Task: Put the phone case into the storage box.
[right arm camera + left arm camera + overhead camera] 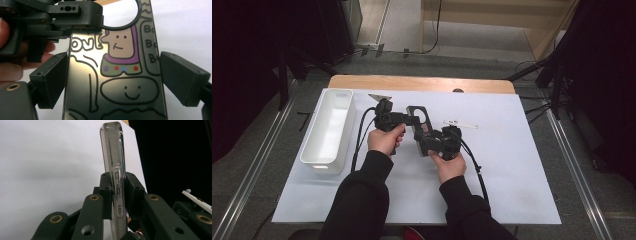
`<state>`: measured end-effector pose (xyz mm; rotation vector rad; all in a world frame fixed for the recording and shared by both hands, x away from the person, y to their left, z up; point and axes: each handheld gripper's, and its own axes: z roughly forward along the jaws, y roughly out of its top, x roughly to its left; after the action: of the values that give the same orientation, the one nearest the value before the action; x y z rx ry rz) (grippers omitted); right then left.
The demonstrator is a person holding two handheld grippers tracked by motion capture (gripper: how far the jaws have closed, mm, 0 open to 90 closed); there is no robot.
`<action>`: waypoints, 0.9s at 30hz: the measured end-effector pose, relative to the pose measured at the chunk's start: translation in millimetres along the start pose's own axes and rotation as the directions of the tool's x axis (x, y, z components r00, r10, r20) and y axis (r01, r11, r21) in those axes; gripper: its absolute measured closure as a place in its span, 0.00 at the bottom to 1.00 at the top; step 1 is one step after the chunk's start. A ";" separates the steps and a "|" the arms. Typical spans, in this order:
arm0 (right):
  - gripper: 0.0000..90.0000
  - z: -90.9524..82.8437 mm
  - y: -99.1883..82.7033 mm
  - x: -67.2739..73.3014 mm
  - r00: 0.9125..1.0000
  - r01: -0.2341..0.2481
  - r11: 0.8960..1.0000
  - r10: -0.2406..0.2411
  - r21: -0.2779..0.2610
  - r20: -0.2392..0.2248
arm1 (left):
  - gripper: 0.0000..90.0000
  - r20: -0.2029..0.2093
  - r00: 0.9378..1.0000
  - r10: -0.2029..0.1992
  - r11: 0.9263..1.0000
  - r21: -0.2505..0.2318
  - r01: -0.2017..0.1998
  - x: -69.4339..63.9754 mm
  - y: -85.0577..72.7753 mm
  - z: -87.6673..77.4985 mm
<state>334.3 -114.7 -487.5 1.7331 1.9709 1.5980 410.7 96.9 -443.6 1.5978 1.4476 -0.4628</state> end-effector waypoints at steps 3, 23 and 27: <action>0.12 0.6 -0.3 -0.3 1.000 0.002 1.000 -0.002 0.001 0.000 | 0.87 0.006 1.000 0.002 1.000 0.001 -0.002 0.1 0.0 0.2; 0.12 -0.8 0.4 0.7 1.000 0.013 1.000 -0.013 -0.015 0.001 | 0.88 0.041 0.999 -0.015 1.000 -0.005 0.015 -0.2 1.0 -0.7; 0.12 -0.8 0.6 0.6 1.000 0.015 1.000 -0.015 -0.016 0.000 | 0.88 0.043 0.999 -0.013 1.000 -0.004 0.013 -0.8 1.3 -1.0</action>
<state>334.0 -114.9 -486.4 1.7084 1.9604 1.6056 411.4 97.3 -442.1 1.5674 1.4268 -0.4983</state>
